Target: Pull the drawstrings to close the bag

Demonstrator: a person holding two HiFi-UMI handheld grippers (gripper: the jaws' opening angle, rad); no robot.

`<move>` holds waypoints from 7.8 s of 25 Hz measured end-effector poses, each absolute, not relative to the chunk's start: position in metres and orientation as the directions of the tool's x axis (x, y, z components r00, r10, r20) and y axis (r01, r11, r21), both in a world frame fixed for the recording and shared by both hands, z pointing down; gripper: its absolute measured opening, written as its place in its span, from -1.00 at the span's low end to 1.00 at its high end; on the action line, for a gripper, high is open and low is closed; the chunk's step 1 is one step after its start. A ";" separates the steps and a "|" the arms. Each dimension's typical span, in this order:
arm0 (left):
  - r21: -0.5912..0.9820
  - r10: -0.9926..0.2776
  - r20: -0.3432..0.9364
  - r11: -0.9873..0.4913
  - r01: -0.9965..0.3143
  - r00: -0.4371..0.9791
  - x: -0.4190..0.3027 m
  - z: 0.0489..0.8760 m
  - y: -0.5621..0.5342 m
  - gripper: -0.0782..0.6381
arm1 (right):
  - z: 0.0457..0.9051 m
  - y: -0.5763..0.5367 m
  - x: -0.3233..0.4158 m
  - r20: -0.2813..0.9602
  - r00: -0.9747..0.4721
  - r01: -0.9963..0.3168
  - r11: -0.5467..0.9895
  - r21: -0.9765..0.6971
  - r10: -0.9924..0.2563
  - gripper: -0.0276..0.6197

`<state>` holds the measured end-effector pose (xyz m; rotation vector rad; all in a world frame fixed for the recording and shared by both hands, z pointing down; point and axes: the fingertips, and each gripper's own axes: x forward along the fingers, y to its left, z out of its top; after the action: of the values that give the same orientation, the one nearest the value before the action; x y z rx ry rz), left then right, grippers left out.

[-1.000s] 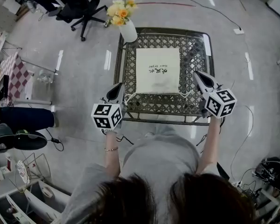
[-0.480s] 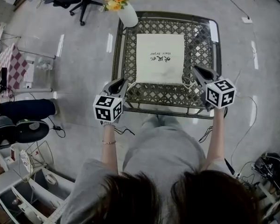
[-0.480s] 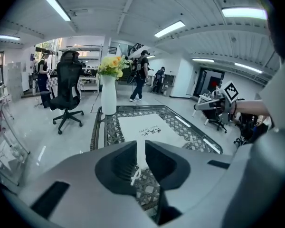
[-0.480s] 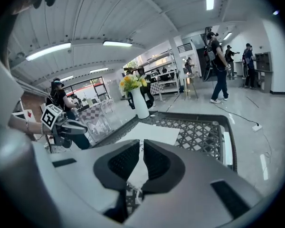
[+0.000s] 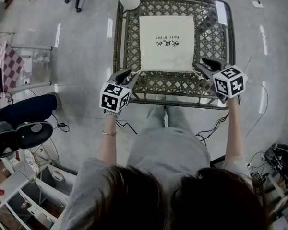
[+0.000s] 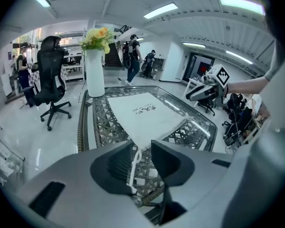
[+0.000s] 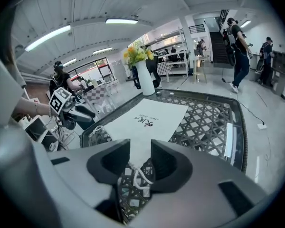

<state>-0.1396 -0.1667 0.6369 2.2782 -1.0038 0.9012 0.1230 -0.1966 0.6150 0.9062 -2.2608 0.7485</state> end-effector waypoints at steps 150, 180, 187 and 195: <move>-0.123 -0.637 0.606 -0.667 -0.735 0.477 -0.107 0.469 -0.308 -0.70 | 0.461 -0.291 0.155 0.480 -0.519 -0.828 0.556 -0.076 -0.707 -0.85; -0.106 -0.802 0.389 -0.527 -0.843 0.453 -0.104 0.400 -0.303 -0.70 | 0.387 -0.295 0.174 0.248 -0.443 -0.895 0.442 -0.066 -0.861 -0.85; -0.087 -0.833 0.346 -0.487 -0.869 0.432 -0.108 0.394 -0.301 -0.70 | 0.377 -0.295 0.179 0.191 -0.400 -0.916 0.384 -0.116 -0.896 -0.85; -0.062 -0.857 0.306 -0.452 -0.890 0.415 -0.111 0.385 -0.297 -0.70 | 0.370 -0.291 0.187 0.145 -0.339 -0.934 0.314 -0.168 -0.930 -0.85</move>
<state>-0.1107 -0.2966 0.3846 2.5478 -1.5799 0.4491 0.1867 -0.2912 0.3699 1.7938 -2.5296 0.3473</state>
